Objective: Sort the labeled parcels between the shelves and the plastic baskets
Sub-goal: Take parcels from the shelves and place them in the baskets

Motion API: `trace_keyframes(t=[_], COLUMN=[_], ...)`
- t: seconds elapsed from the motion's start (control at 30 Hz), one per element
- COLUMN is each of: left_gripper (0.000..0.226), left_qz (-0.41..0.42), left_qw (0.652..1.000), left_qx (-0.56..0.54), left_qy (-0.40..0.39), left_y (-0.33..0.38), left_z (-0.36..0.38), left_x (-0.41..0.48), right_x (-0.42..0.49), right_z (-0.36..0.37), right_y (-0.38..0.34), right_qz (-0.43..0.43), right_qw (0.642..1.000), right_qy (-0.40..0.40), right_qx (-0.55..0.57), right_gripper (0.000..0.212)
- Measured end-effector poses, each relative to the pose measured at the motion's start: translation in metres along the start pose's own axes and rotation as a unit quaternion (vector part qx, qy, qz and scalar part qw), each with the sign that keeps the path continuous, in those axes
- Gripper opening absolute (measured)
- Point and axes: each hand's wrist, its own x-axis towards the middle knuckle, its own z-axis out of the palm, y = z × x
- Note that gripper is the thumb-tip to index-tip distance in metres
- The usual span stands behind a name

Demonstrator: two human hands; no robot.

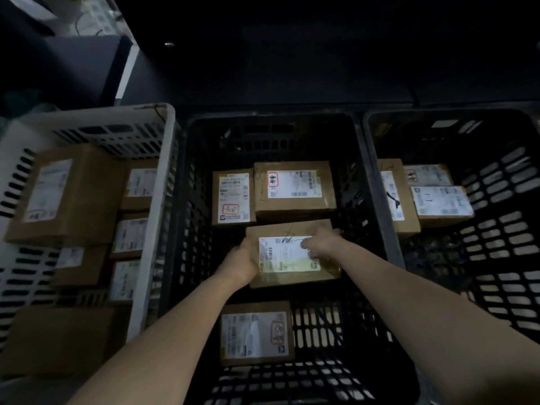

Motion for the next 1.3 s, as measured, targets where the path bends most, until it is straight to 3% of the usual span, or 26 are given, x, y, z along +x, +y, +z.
trace_keyframes(t=[0.13, 0.27, 0.37, 0.47, 0.63, 0.73, 0.9, 1.1, 1.3], left_gripper=[0.062, 0.061, 0.052, 0.062, 0.071, 0.071, 0.07, 0.072, 0.065], left_qz=[-0.041, -0.082, -0.048, -0.001, 0.0, 0.005, -0.027, -0.039, -0.038], left_qw=[0.994, 0.986, 0.995, 0.998, 0.984, 0.983, 0.986, 0.986, 0.985], left_qx=[-0.093, -0.115, -0.044, 0.046, 0.177, 0.18, 0.131, 0.12, 0.132], left_qy=[0.027, 0.086, 0.072, 0.039, 0.018, 0.039, 0.097, 0.106, 0.104], left_y=[-0.005, -0.019, -0.023, -0.026, -0.026, -0.022, -0.018, -0.016, -0.011], left_z=[-0.009, -0.025, -0.024, -0.017, -0.011, -0.009, -0.005, -0.002, -0.004], left_x=[0.014, 0.025, 0.026, 0.026, 0.021, 0.019, 0.027, 0.03, 0.021], right_x=[0.007, 0.004, 0.004, 0.009, 0.017, 0.023, 0.025, 0.028, 0.033], right_z=[0.003, 0.012, 0.018, 0.014, 0.008, 0.007, 0.01, 0.013, 0.009], right_y=[-0.01, -0.026, -0.029, -0.025, -0.016, -0.011, -0.011, -0.005, -0.006], right_qz=[-0.018, -0.04, -0.061, -0.054, -0.057, -0.067, -0.082, -0.08, -0.139], right_qw=[0.989, 0.965, 0.971, 0.963, 0.971, 0.974, 0.983, 0.982, 0.981], right_qy=[-0.024, -0.092, -0.09, -0.091, -0.081, -0.065, -0.038, -0.094, -0.062], right_qx=[0.147, 0.243, 0.215, 0.247, 0.216, 0.209, 0.158, 0.145, 0.12], right_gripper=[0.052, 0.022, 0.018, 0.023, 0.038, 0.04, 0.08, 0.051, 0.043])
